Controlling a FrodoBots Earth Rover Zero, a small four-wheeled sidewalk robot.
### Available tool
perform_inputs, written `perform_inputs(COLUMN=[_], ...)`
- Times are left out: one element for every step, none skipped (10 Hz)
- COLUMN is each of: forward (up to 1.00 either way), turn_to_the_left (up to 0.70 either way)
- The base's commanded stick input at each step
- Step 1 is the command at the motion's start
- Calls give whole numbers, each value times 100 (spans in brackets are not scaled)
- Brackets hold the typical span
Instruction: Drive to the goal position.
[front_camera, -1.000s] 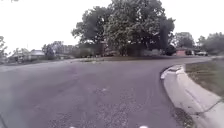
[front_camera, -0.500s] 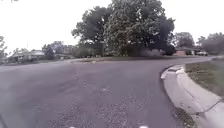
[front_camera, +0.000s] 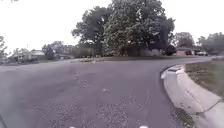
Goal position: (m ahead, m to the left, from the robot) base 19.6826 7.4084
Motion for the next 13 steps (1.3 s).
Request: perform_inputs(forward=[4,4,4,4,4,4,4,4,4,4,4,4,4], turn_to_the_left=[0,0,0,0,0,0,0,0,0,0,0,0,0])
